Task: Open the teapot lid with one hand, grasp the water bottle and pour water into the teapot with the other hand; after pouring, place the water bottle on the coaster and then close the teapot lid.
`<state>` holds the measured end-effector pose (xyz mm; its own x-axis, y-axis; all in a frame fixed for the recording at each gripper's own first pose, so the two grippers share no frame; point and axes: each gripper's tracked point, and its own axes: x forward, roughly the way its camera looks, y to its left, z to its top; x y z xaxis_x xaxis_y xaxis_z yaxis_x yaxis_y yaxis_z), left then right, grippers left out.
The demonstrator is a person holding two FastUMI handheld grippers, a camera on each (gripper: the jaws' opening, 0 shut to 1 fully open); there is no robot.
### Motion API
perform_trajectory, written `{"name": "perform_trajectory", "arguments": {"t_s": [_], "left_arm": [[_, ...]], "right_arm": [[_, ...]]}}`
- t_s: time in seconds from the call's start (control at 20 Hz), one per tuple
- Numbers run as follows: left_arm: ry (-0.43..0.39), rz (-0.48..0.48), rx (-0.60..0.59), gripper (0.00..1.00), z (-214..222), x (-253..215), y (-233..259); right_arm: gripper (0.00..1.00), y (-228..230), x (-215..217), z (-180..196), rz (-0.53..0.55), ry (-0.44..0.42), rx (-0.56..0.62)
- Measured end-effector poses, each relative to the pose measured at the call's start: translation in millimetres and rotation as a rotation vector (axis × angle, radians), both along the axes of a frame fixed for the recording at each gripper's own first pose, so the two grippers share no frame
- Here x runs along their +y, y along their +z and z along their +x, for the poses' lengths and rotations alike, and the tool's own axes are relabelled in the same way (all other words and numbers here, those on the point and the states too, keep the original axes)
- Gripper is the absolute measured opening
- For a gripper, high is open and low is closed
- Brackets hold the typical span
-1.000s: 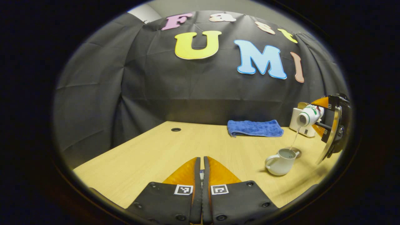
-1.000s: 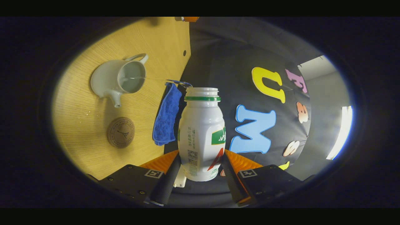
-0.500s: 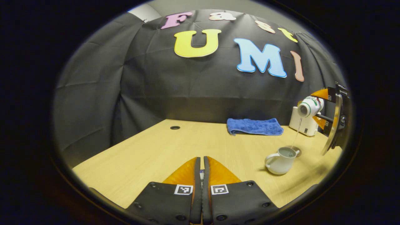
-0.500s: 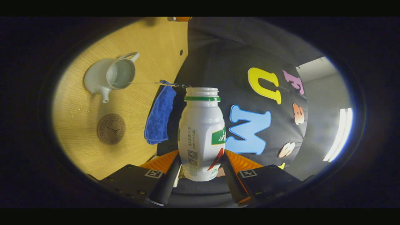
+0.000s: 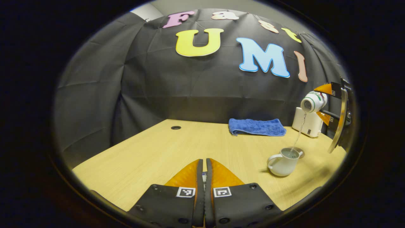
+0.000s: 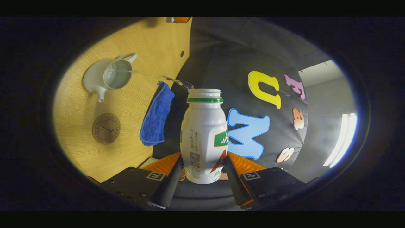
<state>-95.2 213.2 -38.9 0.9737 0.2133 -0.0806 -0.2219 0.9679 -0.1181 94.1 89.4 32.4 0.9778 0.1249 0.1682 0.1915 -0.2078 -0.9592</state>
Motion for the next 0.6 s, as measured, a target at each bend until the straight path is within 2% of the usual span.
{"name": "perform_trajectory", "arguments": {"t_s": [0.15,0.2,0.25,0.3,0.4,0.45,0.6], "left_arm": [[0.0,0.001,0.0,0.1,-1.1,0.3,0.1],[-0.001,0.001,0.001,0.07,-1.0,-0.1,0.3],[-0.001,0.001,0.0,0.1,-0.9,0.0,-0.3],[-0.001,0.002,0.001,0.07,-0.7,-0.5,-0.1],[-0.001,0.002,0.001,0.07,0.2,0.0,0.2],[-0.001,0.003,0.002,0.11,0.5,0.0,-0.1],[-0.002,0.004,0.002,0.11,1.7,-1.3,-0.8]], "right_arm": [[0.73,2.7,-0.1,1.1,-0.013,0.005,-0.012],[0.73,3.4,-0.8,0.5,-0.017,0.005,-0.016],[0.73,3.7,-0.2,0.9,-0.02,0.007,-0.019],[0.73,4.1,-0.2,0.5,-0.022,0.007,-0.021],[0.73,5.6,-0.3,1.1,-0.028,0.009,-0.029],[0.73,6.1,-0.5,2.0,-0.03,0.01,-0.033],[0.73,7.3,-0.5,1.0,-0.039,0.012,-0.041]]}}
